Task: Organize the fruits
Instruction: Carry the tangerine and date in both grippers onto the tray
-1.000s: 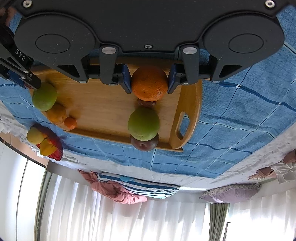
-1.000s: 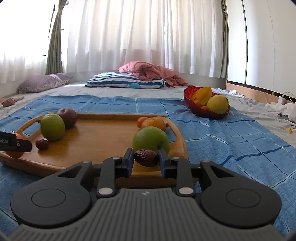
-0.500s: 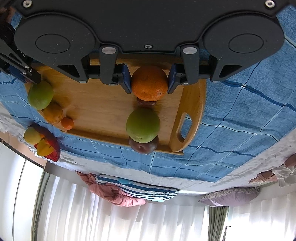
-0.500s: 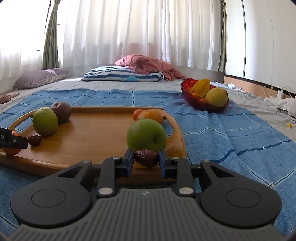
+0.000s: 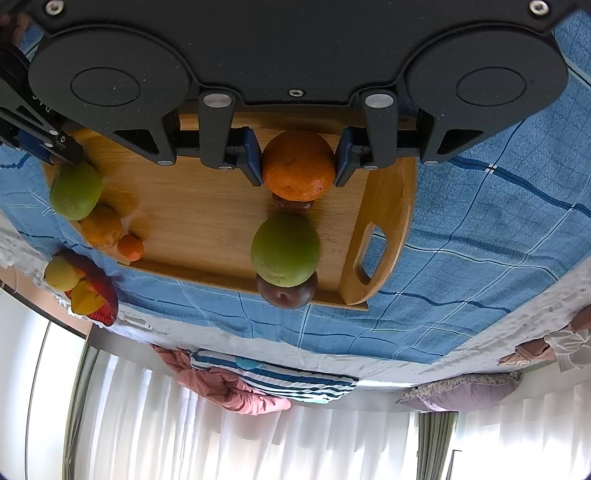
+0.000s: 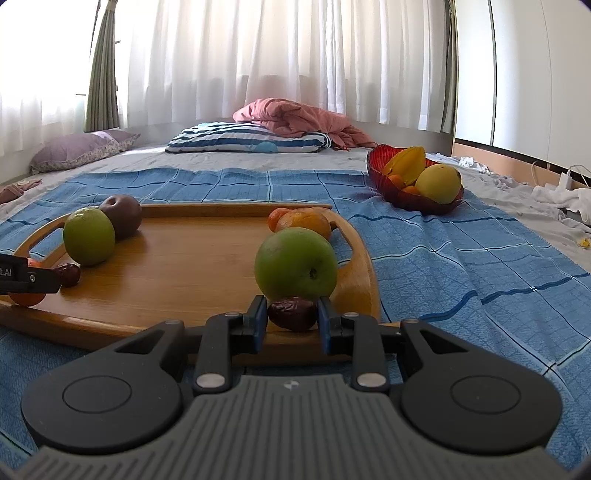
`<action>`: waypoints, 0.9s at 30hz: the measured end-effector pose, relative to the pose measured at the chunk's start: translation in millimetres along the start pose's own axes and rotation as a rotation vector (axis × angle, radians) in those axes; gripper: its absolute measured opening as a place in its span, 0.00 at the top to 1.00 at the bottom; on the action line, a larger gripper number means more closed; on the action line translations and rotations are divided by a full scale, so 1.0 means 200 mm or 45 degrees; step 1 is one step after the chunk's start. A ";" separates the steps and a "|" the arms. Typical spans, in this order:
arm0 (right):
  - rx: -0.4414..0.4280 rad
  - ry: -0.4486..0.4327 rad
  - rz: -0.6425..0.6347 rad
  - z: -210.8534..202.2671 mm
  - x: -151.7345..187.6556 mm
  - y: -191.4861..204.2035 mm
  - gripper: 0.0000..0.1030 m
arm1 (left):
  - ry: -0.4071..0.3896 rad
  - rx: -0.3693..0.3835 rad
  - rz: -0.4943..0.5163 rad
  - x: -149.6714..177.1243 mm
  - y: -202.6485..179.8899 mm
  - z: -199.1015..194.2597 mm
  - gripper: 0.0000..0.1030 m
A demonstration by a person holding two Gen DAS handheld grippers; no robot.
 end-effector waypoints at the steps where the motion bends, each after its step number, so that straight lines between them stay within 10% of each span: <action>1: 0.000 0.000 0.000 0.00 0.00 0.00 0.68 | 0.001 0.000 0.000 0.00 0.00 0.00 0.63; 27: 0.021 0.043 0.049 0.06 -0.01 -0.03 0.66 | 0.005 0.024 -0.056 0.01 0.00 0.11 0.63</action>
Point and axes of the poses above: each gripper's, at about its wrist camera, not at the fingertips, and z roughly the way its jaws point, y to its left, x to its underside, the point moved 6 cm from there along z, roughly the way its jaws point, and after that the axes turned 8 degrees about -y, right-handed, at the moved point
